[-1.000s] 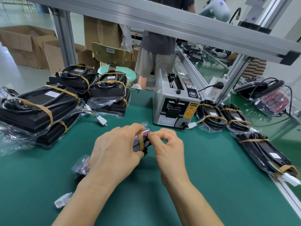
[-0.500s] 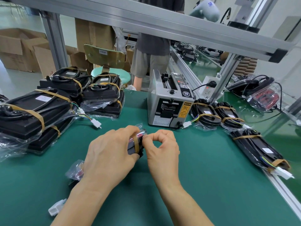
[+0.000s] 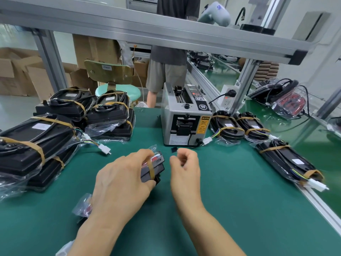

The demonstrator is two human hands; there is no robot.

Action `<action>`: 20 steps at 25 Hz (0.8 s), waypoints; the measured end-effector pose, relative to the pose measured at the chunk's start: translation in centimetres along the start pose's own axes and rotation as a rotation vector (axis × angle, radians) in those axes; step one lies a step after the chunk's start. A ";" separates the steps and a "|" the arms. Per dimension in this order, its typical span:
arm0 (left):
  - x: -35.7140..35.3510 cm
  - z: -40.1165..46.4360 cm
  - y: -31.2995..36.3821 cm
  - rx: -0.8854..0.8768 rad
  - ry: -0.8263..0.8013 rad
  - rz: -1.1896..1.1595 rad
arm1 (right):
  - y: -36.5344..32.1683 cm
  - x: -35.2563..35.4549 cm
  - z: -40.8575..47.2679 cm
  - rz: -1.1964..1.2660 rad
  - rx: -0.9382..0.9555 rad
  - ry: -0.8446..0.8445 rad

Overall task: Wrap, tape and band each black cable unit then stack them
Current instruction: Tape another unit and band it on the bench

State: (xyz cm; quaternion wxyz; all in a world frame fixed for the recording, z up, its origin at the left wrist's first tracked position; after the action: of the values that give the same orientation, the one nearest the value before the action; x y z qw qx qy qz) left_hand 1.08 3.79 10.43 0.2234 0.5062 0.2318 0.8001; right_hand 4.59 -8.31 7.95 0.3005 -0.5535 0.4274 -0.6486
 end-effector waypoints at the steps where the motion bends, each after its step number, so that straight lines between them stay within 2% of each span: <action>1: 0.0 0.0 -0.1 0.008 -0.007 0.000 | 0.1 0.1 0.3 0.078 -0.027 -0.015; 6: 0.0 0.2 -0.1 0.021 -0.007 -0.003 | 0.1 1.4 0.9 0.269 0.003 -0.096; 9: 0.0 0.2 -0.3 0.023 -0.004 -0.005 | 0.0 2.1 0.9 0.184 0.077 -0.200; 12: 0.0 0.2 -0.2 0.011 0.008 -0.007 | -0.1 2.2 0.8 0.041 0.126 -0.228; 20: 0.0 0.2 -0.2 0.004 0.015 -0.016 | 0.1 1.2 0.7 0.103 0.099 -0.171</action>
State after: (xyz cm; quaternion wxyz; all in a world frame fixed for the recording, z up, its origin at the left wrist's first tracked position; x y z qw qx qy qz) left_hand 1.29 4.00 10.34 0.2269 0.4988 0.2391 0.8016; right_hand 5.01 -9.52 8.46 0.3957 -0.5687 0.3955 -0.6029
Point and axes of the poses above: each hand's wrist, its own z-axis towards the middle knuckle, its own x-axis out of the back of the hand, y = z × x, the point moved 1 cm from there along z, towards the middle knuckle, and after that the axes turned 14 degrees about -z, right-handed, at the moved point
